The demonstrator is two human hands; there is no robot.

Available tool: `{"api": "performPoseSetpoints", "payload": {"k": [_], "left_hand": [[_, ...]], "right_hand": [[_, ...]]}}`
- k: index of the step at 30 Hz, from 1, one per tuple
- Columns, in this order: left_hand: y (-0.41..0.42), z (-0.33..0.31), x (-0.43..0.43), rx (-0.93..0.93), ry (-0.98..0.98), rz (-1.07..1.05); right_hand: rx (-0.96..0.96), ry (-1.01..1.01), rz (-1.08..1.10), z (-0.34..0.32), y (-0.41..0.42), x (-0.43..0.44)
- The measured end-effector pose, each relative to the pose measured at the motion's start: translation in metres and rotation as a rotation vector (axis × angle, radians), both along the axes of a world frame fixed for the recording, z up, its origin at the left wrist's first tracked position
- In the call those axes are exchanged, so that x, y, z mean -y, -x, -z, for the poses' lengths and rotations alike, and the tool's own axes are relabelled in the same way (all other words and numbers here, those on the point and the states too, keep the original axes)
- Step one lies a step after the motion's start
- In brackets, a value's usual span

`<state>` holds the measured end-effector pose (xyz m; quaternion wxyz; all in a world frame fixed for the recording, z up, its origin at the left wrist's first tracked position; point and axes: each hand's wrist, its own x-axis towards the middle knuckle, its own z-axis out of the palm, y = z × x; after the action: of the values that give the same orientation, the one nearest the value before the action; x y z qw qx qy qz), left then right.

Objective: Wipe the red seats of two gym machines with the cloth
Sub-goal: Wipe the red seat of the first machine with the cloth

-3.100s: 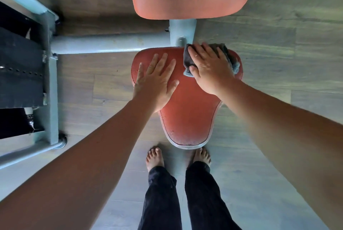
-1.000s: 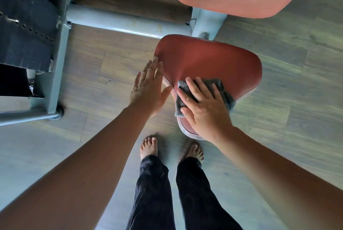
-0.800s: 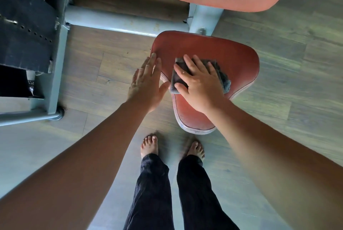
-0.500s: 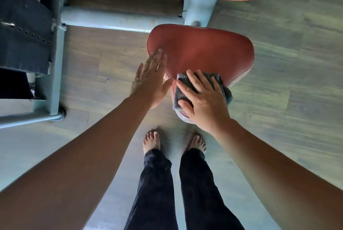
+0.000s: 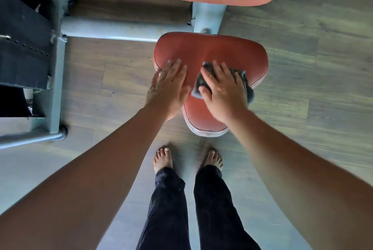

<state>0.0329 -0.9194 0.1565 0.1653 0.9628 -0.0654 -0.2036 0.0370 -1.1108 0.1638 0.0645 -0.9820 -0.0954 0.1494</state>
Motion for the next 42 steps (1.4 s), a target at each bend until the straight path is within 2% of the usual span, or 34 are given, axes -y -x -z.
{"api": "performPoseSetpoints", "payload": {"k": [2,4,7,12,18,21,25,29,31,33,35,38,42], "left_hand": [[0.000,0.001,0.001,-0.008,-0.009,-0.002],[0.001,0.001,0.003,-0.009,-0.003,-0.009],[0.001,0.000,0.002,0.003,0.010,-0.014],[0.000,-0.002,0.002,0.008,-0.006,0.003],[-0.002,-0.012,0.004,0.010,0.008,-0.016],[-0.002,-0.028,0.012,0.042,0.135,-0.102],[-0.001,-0.059,0.035,0.017,0.444,-0.261],[0.006,-0.097,0.063,-0.168,0.825,-0.517],[0.009,-0.105,0.074,-0.206,0.925,-0.616],[0.009,-0.107,0.076,-0.206,0.939,-0.701],[0.010,-0.110,0.074,-0.200,0.866,-0.751],[0.019,-0.111,0.068,-0.153,0.786,-0.770],[0.031,-0.109,0.053,-0.093,0.790,-0.873]], "right_hand": [[-0.065,0.048,0.039,0.003,-0.022,-0.004],[-0.027,0.059,0.068,0.004,-0.012,-0.009],[0.096,-0.030,0.029,0.002,0.029,-0.009],[0.109,-0.105,0.071,0.002,0.023,-0.006],[0.146,-0.417,0.205,-0.004,0.006,-0.001],[0.036,-0.557,0.439,-0.028,-0.006,-0.001],[-0.002,-0.799,0.621,-0.058,-0.011,-0.006],[-0.060,-1.079,0.784,-0.081,-0.011,-0.018],[-0.108,-1.212,0.846,-0.088,-0.006,-0.026],[-0.233,-1.370,0.945,-0.094,-0.002,-0.033],[-0.385,-1.500,0.988,-0.099,0.004,-0.039],[-0.473,-1.518,0.968,-0.102,0.012,-0.046],[-0.493,-1.493,0.817,-0.094,0.021,-0.052]]}}
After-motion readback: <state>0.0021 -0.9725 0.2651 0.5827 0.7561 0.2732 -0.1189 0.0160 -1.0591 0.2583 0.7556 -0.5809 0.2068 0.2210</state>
